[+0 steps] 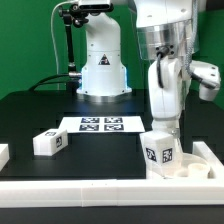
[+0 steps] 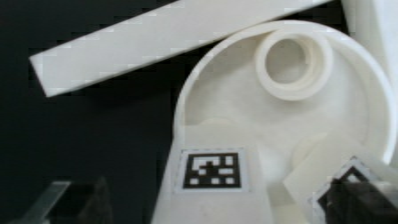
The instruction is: Assemble stool
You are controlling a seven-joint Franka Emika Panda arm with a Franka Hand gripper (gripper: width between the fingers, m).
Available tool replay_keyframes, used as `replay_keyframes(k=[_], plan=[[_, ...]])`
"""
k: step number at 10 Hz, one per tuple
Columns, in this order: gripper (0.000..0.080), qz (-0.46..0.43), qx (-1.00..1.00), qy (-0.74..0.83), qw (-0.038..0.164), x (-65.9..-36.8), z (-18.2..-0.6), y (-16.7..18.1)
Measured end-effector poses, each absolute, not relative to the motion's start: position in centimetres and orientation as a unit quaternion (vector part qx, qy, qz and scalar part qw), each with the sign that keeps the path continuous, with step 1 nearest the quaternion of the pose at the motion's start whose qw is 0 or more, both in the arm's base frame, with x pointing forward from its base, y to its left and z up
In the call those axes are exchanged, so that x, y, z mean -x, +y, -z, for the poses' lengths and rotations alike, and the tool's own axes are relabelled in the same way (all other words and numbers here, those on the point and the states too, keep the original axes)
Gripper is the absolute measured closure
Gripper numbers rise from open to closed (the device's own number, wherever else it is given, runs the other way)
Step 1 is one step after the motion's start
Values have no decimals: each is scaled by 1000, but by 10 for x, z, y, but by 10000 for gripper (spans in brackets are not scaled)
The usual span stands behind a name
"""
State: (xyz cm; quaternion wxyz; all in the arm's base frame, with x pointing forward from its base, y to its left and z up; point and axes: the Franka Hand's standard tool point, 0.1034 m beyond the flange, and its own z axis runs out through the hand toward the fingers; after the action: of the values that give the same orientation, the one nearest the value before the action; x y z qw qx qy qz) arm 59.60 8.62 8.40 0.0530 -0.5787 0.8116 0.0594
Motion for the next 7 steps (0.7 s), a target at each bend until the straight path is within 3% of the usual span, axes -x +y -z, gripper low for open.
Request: replay_keyframes(k=[4,7], plan=[[151,-55,614,784,74,-603,-110,90],[150,-51,658,748,74,-602,-106,90]])
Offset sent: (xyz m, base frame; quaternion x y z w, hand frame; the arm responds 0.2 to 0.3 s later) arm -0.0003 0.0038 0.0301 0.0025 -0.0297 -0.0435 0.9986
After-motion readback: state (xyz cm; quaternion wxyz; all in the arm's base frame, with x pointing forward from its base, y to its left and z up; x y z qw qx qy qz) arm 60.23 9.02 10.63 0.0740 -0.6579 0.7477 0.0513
